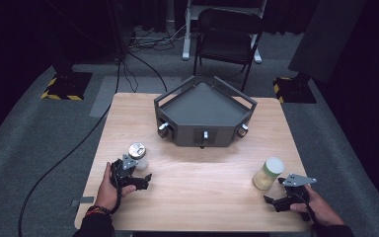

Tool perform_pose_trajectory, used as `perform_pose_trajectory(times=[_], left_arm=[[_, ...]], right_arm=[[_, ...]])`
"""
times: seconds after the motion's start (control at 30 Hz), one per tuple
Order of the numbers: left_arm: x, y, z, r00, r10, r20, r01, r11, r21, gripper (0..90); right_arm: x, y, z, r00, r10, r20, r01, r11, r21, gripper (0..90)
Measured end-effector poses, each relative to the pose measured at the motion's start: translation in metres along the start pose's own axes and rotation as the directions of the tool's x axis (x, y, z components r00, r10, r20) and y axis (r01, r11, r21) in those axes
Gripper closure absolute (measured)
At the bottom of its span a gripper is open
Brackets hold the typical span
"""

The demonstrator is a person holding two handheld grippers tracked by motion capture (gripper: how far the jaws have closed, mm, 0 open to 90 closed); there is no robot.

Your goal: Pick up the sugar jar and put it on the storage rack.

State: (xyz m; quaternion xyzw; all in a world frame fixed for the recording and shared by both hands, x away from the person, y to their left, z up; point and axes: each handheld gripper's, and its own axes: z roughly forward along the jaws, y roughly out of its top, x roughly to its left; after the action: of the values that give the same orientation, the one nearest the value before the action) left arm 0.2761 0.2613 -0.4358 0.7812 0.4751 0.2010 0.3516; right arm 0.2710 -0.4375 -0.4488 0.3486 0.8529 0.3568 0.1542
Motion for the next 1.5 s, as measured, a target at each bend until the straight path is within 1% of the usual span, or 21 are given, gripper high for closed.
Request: perform_pose_trajectory(times=[0.07, 0.13, 0.27, 0.3, 0.6, 0.67, 0.8, 1.03, 1.07, 1.1, 1.17, 1.3, 1.4, 1.5], left_arm=[[0.001, 0.0, 0.0, 1.0, 0.001, 0.0, -0.001, 1.0, -0.004, 1.1], [0.001, 0.001, -0.001, 1.0, -0.008, -0.005, 0.008, 0.9998, -0.018, 1.1], [0.002, 0.003, -0.002, 0.9999, -0.011, -0.007, 0.01, 0.9995, -0.029, 1.1], [0.002, 0.003, -0.002, 0.9998, -0.017, -0.009, 0.016, 0.9992, -0.036, 1.1], [0.005, 0.005, -0.002, 0.9994, -0.031, -0.018, 0.03, 0.9982, -0.052, 1.0], [0.006, 0.007, -0.002, 0.9996, -0.024, -0.015, 0.023, 0.9986, -0.048, 1.0], [0.008, 0.011, 0.0, 0.9995, -0.026, -0.017, 0.025, 0.9979, -0.06, 1.0], [0.012, 0.017, 0.006, 0.9987, -0.046, -0.022, 0.045, 0.9967, -0.068, 1.0], [0.012, 0.019, 0.007, 0.9987, -0.044, -0.025, 0.043, 0.9969, -0.066, 0.9], [0.012, 0.019, 0.008, 0.9983, -0.053, -0.026, 0.051, 0.9964, -0.067, 0.9], [0.013, 0.021, 0.01, 0.9982, -0.054, -0.024, 0.052, 0.9964, -0.067, 0.9], [0.015, 0.02, 0.013, 0.9966, -0.079, -0.024, 0.077, 0.9945, -0.071, 1.0], [0.016, 0.019, 0.014, 0.9961, -0.086, -0.014, 0.085, 0.9934, -0.077, 1.1], [0.014, 0.016, 0.014, 0.9956, -0.09, -0.026, 0.087, 0.9915, -0.097, 1.9]], right_arm=[[0.0, 0.0, 0.0, 1.0, 0.0, 0.0, 0.0, 1.0, 0.0, 0.0], [0.0, 0.0, 0.0, 1.0, 0.0, 0.0, 0.0, 1.0, 0.0, 0.0], [0.0, 0.0, 0.0, 1.0, 0.001, 0.0, -0.001, 1.0, 0.0, 0.0], [0.0, 0.0, 0.0, 1.0, 0.001, 0.001, -0.001, 1.0, 0.0, 0.0], [0.0, 0.0, 0.0, 1.0, 0.002, 0.001, -0.002, 1.0, -0.001, 0.0], [0.0, 0.0, 0.0, 1.0, 0.002, 0.001, -0.002, 1.0, 0.0, 0.0], [0.0, 0.0, 0.0, 1.0, 0.002, 0.0, -0.002, 1.0, 0.0, 0.0], [0.0, 0.0, 0.0, 1.0, 0.001, 0.0, -0.001, 1.0, 0.0, 0.0], [0.0, 0.0, 0.0, 1.0, 0.002, 0.0, -0.002, 1.0, 0.0, 0.0], [0.0, 0.0, 0.0, 1.0, 0.002, 0.0, -0.002, 1.0, 0.0, 0.0], [0.0, 0.0, 0.0, 1.0, 0.002, 0.0, -0.002, 1.0, 0.0, 0.0], [0.0, 0.0, 0.0, 1.0, 0.002, 0.0, -0.002, 1.0, 0.0, 0.0], [0.0, 0.0, 0.0, 1.0, 0.002, 0.0, -0.002, 1.0, -0.001, 0.0], [0.0, 0.0, 0.0, 1.0, 0.002, 0.0, -0.002, 1.0, 0.0, 0.0]])
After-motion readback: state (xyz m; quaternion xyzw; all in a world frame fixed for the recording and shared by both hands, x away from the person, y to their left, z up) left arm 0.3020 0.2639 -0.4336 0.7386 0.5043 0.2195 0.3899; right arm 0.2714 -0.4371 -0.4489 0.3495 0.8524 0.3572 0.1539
